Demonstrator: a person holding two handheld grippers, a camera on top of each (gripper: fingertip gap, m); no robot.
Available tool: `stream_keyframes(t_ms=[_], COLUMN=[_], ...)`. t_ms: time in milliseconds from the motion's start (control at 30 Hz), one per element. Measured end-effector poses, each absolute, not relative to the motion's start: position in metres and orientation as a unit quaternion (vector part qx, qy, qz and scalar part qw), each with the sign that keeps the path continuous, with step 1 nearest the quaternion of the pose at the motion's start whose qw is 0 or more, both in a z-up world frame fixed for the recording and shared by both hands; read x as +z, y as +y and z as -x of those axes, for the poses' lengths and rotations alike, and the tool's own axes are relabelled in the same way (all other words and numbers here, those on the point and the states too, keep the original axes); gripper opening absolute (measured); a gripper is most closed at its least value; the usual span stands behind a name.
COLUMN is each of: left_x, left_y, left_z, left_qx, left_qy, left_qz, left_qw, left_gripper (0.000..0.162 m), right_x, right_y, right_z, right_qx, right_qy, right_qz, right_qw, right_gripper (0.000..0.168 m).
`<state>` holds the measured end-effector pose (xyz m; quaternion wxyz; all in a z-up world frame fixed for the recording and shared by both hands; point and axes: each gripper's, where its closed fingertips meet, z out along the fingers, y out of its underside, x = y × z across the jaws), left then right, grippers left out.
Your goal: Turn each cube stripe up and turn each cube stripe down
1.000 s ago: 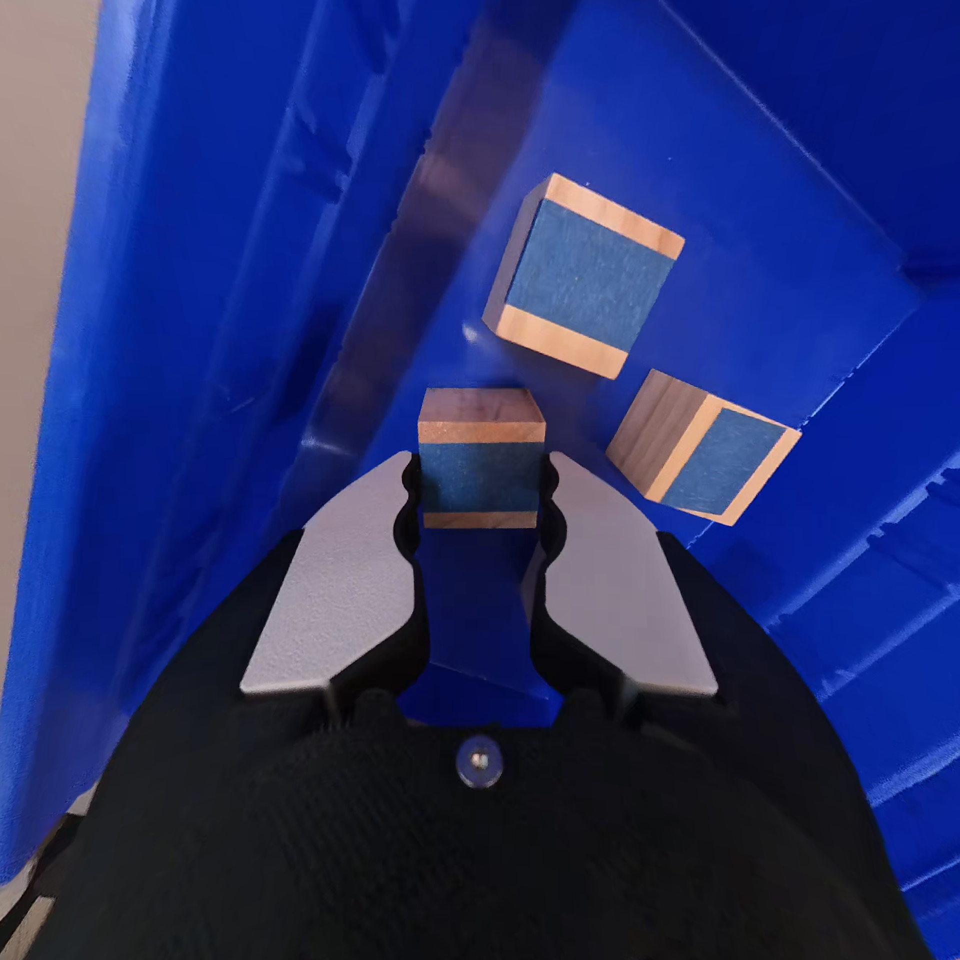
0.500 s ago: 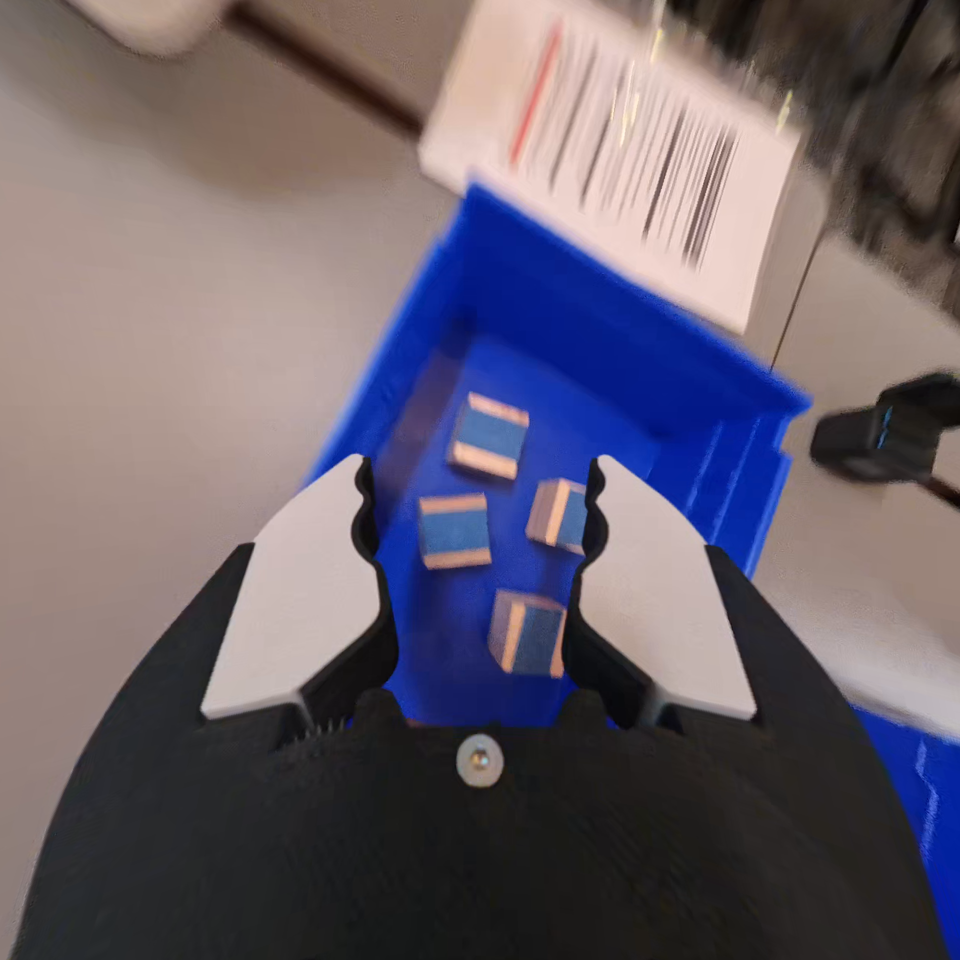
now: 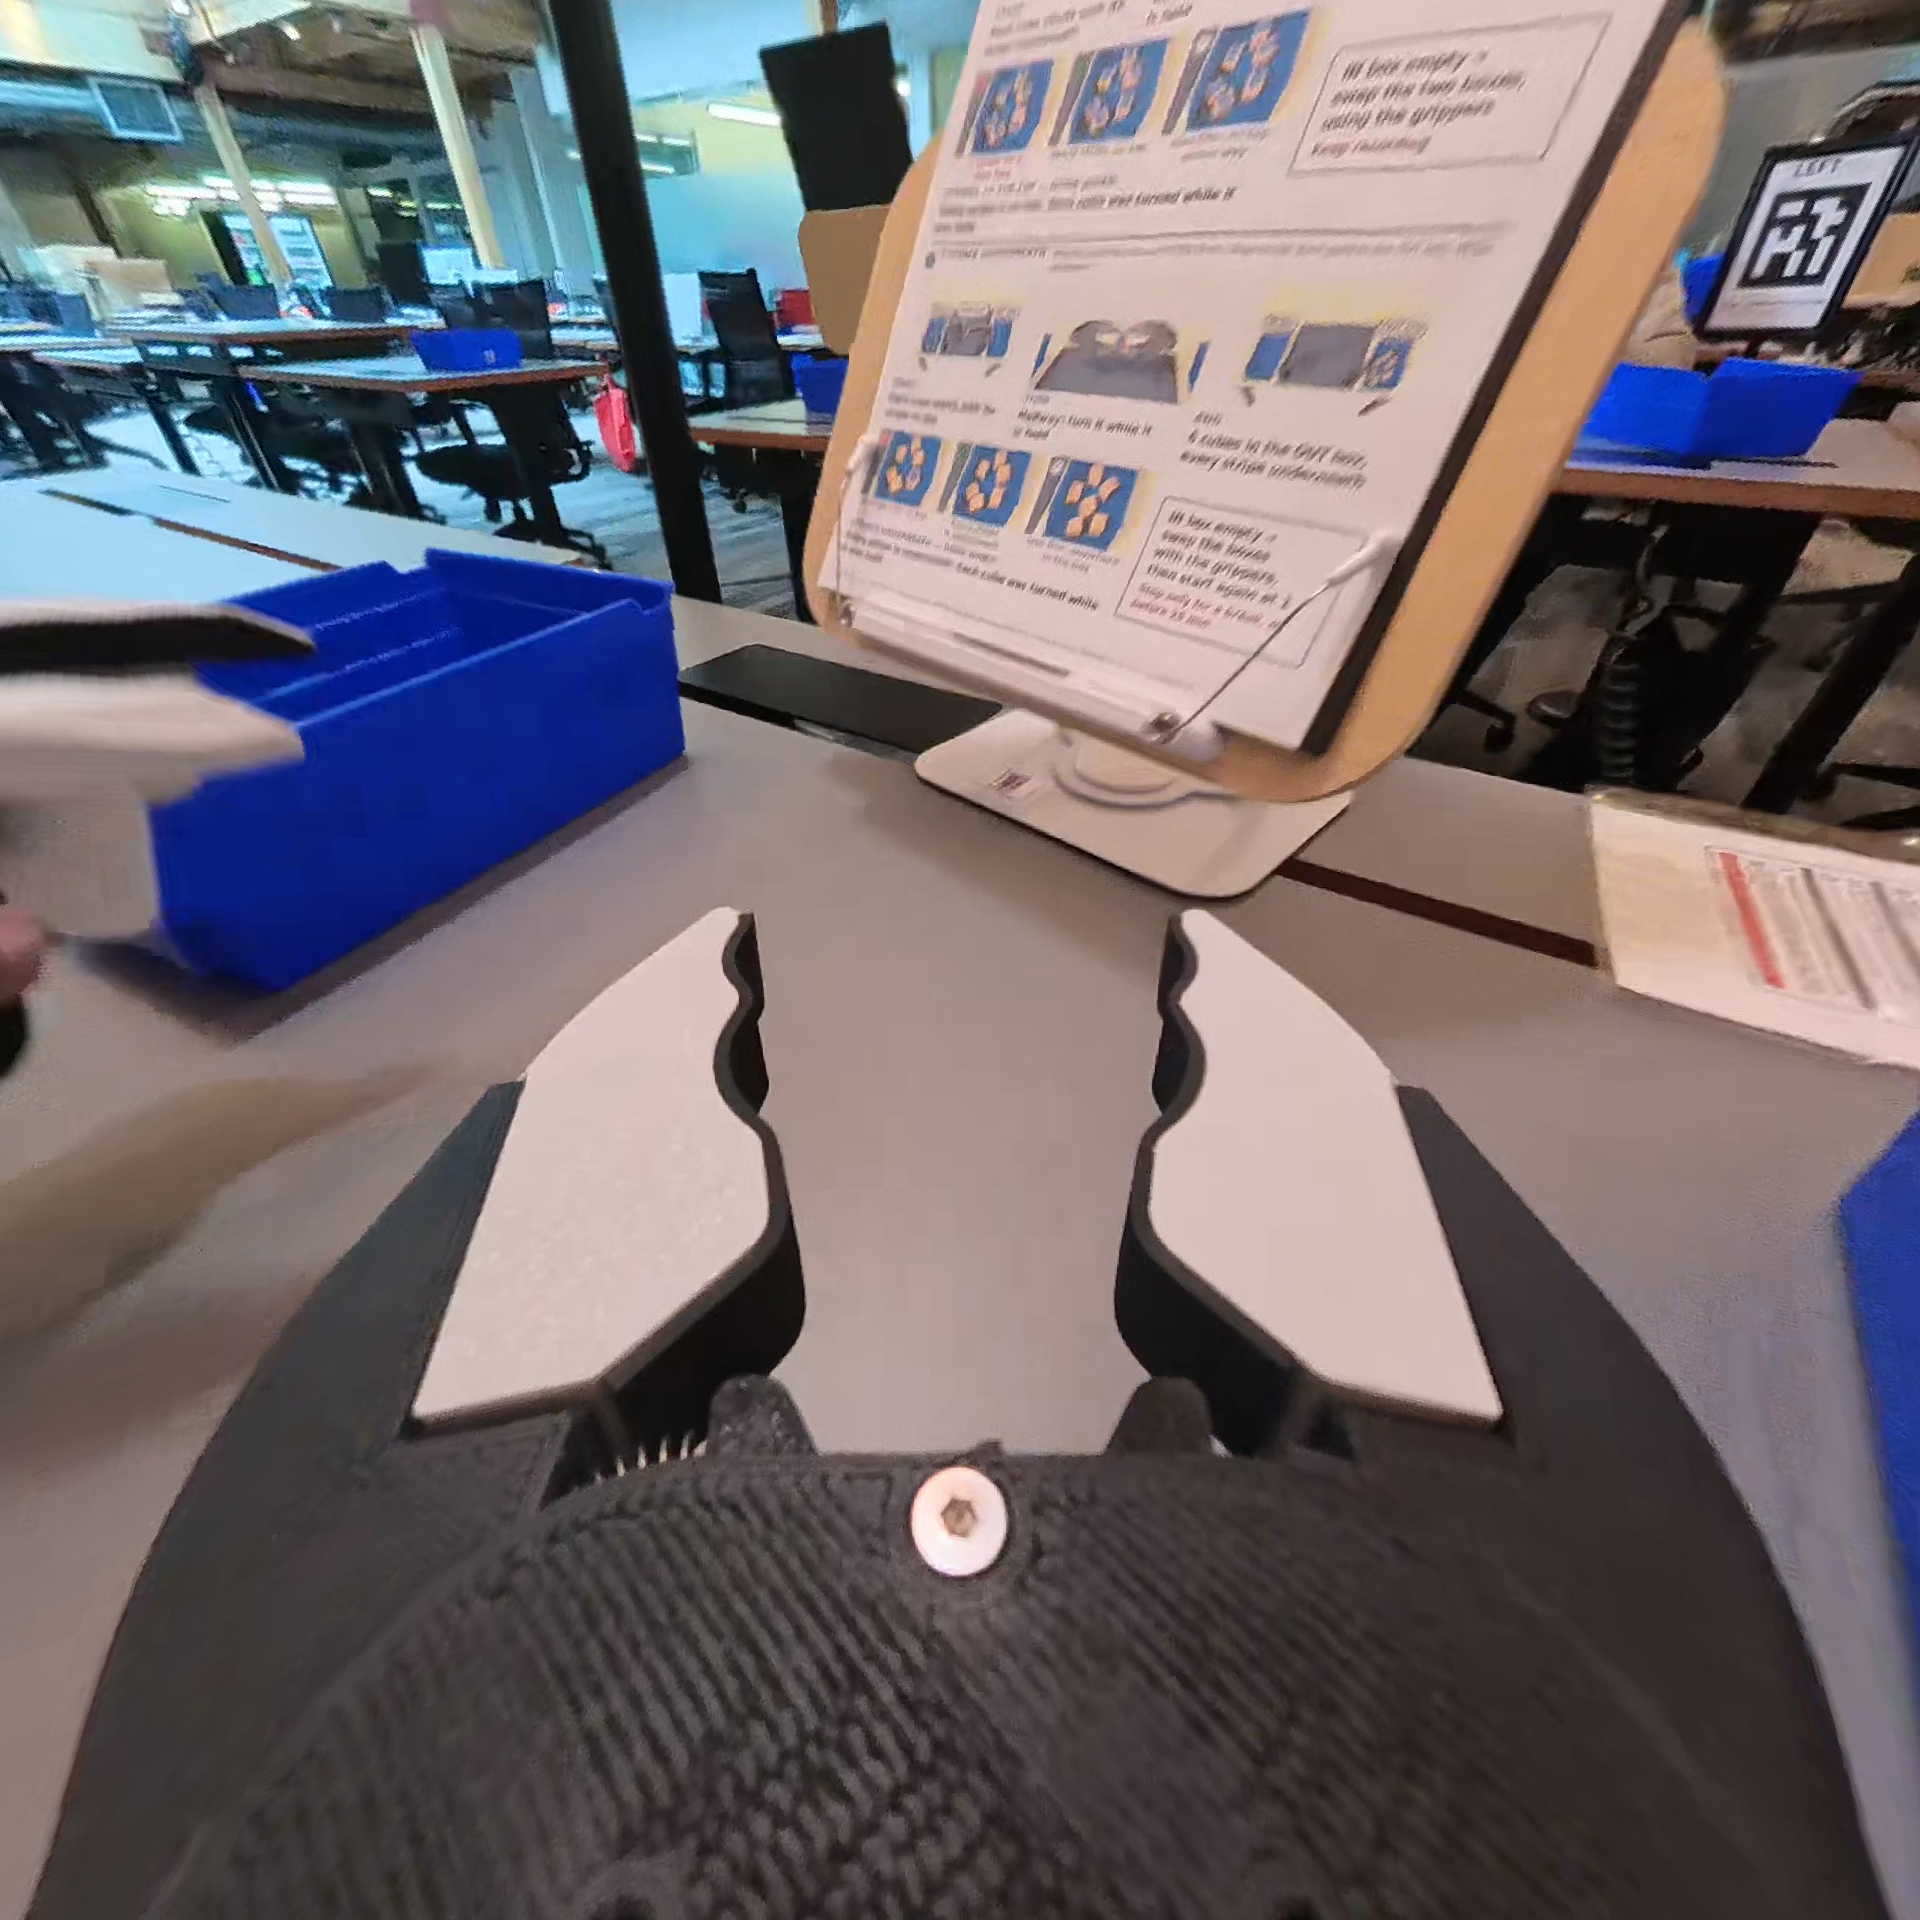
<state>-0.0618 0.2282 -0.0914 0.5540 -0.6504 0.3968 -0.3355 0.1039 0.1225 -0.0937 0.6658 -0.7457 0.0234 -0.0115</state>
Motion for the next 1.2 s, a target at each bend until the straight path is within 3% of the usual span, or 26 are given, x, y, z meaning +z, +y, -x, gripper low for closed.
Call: stream_keyframes(t_ms=[200,433,800,1033,1100,1200], left_x=[-0.084,-0.125,-0.195,-0.222,-0.226,-0.223], left_y=[0.292,0.377,0.441,0.453,0.456,0.458], left_z=[0.138,0.207,0.240,0.245,0.246,0.244], left_qx=[-0.180,-0.017,0.108,0.150,0.159,0.167], left_qy=[0.437,0.626,0.691,0.694,0.685,0.675], left_qz=[0.701,0.703,0.706,0.701,0.708,0.715], left_qw=[0.534,0.337,0.110,0.065,0.064,0.073], left_gripper=[0.075,0.076,0.077,0.064,0.050,0.048], right_x=[-0.143,-0.140,-0.140,-0.141,-0.142,-0.143], right_y=[0.133,0.130,0.130,0.131,0.131,0.131], right_z=[-0.073,-0.072,-0.056,-0.049,-0.047,-0.043], right_qx=[0.026,0.062,0.040,0.037,0.036,0.036], right_qy=[0.033,0.037,-0.015,-0.038,-0.044,-0.053], right_qz=[0.742,0.729,0.731,0.734,0.736,0.737], right_qw=[0.669,0.681,0.681,0.677,0.675,0.673], right_gripper=[0.074,0.073,0.074,0.074,0.074,0.075])
